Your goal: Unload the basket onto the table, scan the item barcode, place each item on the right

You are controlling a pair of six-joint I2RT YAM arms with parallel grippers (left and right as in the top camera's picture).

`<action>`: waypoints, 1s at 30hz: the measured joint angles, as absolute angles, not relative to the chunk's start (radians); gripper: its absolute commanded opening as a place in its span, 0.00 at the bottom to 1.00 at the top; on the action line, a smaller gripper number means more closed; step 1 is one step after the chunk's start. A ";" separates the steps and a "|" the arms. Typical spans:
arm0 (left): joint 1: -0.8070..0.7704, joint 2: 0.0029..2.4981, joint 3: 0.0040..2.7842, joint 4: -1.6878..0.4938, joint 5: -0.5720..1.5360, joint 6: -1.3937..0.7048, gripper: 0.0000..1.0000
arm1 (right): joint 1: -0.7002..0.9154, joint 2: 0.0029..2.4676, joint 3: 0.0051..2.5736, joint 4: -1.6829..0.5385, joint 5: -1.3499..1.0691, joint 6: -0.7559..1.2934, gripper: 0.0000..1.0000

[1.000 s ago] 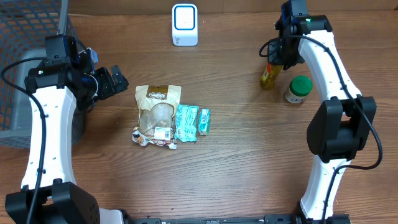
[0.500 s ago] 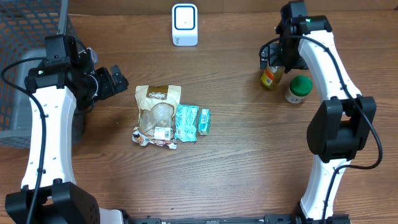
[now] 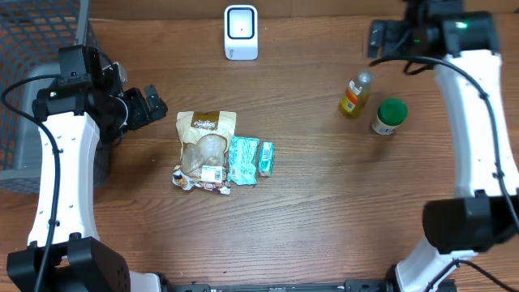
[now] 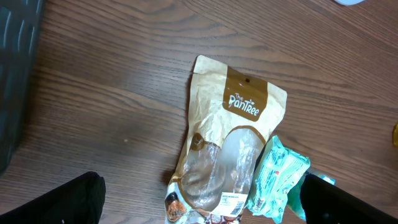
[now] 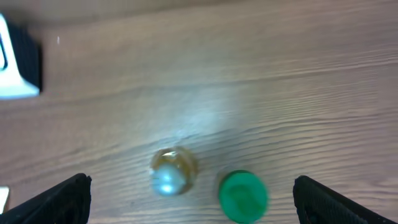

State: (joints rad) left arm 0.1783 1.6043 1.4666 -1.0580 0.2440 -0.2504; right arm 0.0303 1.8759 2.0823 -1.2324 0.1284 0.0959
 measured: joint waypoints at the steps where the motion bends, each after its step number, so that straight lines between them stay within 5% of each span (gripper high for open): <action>1: 0.178 1.604 1.467 -1.058 0.244 -0.250 1.00 | 0.011 1.871 2.083 -1.242 0.133 0.102 1.00; 15: 0.178 1.604 1.467 -1.058 0.244 -0.250 1.00 | -0.364 1.876 2.084 -1.341 0.165 0.133 1.00; 30: 0.178 1.604 1.467 -1.058 0.244 -0.250 0.99 | -0.404 1.876 2.084 -1.343 0.164 0.135 1.00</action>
State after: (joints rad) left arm 0.1783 1.6043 1.4666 -1.0580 0.2436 -0.2504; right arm -0.4042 1.8759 2.0842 -1.3426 0.1642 0.1352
